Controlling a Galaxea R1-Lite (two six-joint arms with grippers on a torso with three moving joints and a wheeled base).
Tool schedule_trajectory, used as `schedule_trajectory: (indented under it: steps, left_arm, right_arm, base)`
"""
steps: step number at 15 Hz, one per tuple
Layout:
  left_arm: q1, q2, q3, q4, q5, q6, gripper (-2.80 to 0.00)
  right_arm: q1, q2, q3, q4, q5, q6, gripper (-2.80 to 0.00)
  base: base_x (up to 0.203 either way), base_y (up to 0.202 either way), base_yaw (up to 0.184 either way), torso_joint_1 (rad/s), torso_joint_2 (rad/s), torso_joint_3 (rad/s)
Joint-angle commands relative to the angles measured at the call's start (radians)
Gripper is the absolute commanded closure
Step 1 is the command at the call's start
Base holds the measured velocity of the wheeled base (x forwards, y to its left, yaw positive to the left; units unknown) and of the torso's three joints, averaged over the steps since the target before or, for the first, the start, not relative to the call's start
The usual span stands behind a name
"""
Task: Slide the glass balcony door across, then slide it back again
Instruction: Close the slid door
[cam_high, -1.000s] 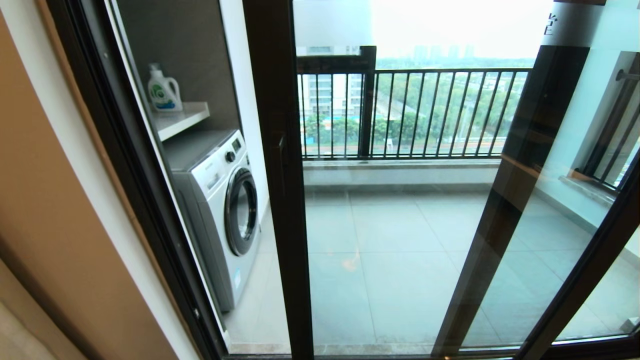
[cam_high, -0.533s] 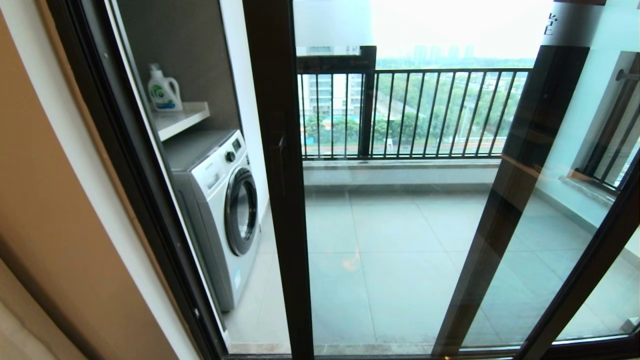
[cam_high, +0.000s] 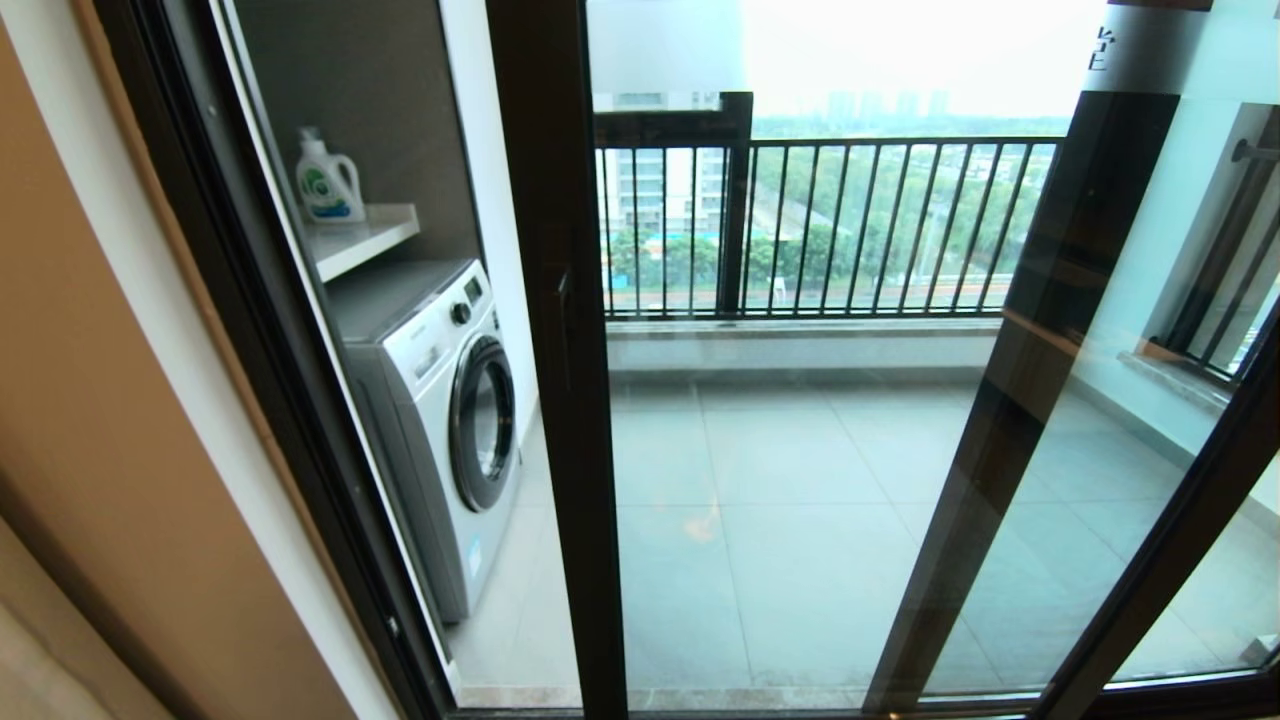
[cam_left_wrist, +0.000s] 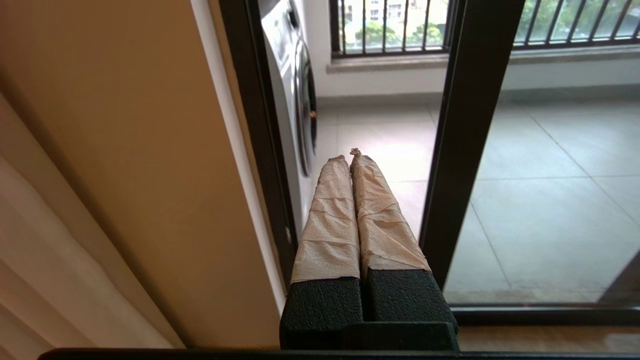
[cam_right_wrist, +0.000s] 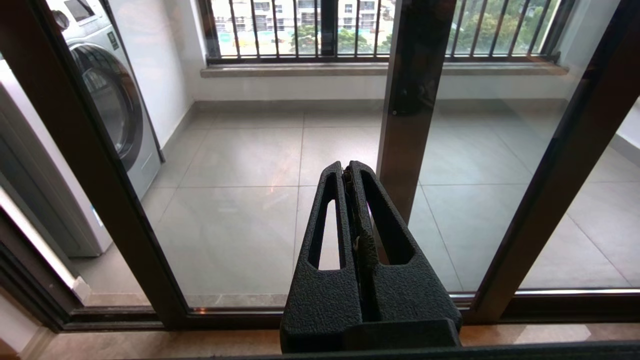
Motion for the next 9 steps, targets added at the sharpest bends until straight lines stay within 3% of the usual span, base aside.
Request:
schedule_trajectory:
  steps: [1, 3, 6, 9]
  left_arm:
    - [0.0, 0.084, -0.092, -0.002, -0.007, 0.026, 0.0]
    - [-0.002, 0.305, -0.25, -0.012, -0.057, 0.026, 0.0]
    - [-0.013, 0.699, -0.493, -0.085, -0.147, -0.025, 0.0]
    - [-0.082, 1.055, -0.68, -0.184, -0.218, -0.052, 0.0]
  right_arm:
    - [0.0, 0.003, 0.012, 0.0, 0.001, 0.0, 0.0]
    - [0.0, 0.003, 0.012, 0.0, 0.001, 0.0, 0.0]
    - [0.0, 0.003, 0.012, 0.0, 0.001, 0.0, 0.0]
    - [0.0, 0.003, 0.012, 0.0, 0.001, -0.001, 0.0]
  base:
    - [0.0, 0.0, 0.0, 0.0, 0.0, 0.0]
    - [0.0, 0.0, 0.0, 0.0, 0.0, 0.0]
    - [0.0, 0.0, 0.0, 0.0, 0.0, 0.0]
    - [0.0, 0.0, 0.0, 0.0, 0.0, 0.0]
